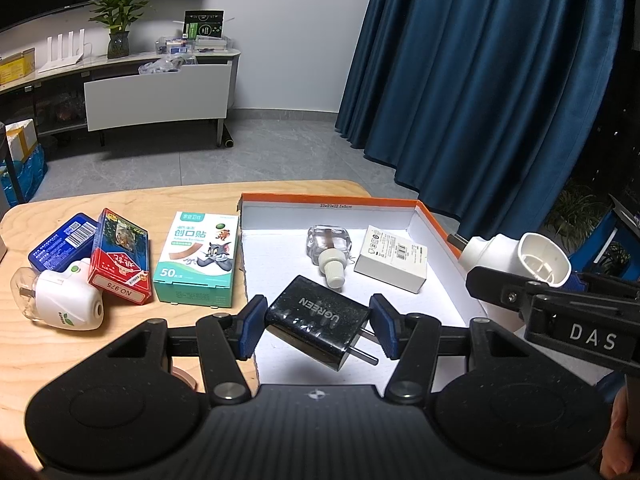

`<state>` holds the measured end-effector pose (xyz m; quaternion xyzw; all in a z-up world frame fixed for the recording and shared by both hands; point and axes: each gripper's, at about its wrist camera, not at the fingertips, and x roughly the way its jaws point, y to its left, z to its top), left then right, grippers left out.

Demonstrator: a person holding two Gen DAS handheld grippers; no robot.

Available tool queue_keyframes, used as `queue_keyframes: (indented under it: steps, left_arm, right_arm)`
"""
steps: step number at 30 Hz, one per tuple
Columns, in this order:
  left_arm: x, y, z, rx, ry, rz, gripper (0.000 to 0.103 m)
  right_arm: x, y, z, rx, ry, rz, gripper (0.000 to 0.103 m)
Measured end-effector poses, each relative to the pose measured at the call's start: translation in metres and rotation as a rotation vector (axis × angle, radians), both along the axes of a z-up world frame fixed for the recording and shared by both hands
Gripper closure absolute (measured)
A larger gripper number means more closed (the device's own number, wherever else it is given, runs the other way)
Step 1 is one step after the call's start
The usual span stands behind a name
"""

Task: Organize rigid objects
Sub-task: 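Keep the black charger and white diffuser held above the open white box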

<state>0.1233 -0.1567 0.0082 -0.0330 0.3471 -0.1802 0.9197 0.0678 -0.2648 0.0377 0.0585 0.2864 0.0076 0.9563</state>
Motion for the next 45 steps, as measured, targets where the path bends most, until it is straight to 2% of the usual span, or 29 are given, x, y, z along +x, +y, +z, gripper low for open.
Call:
queue_keyframes:
  steps: [45]
  left_arm:
    - [0.0007, 0.0005, 0.0000, 0.002, 0.001, -0.002, 0.046]
  right_arm:
    - [0.0022, 0.0009, -0.0024, 0.002, 0.003, -0.001, 0.036]
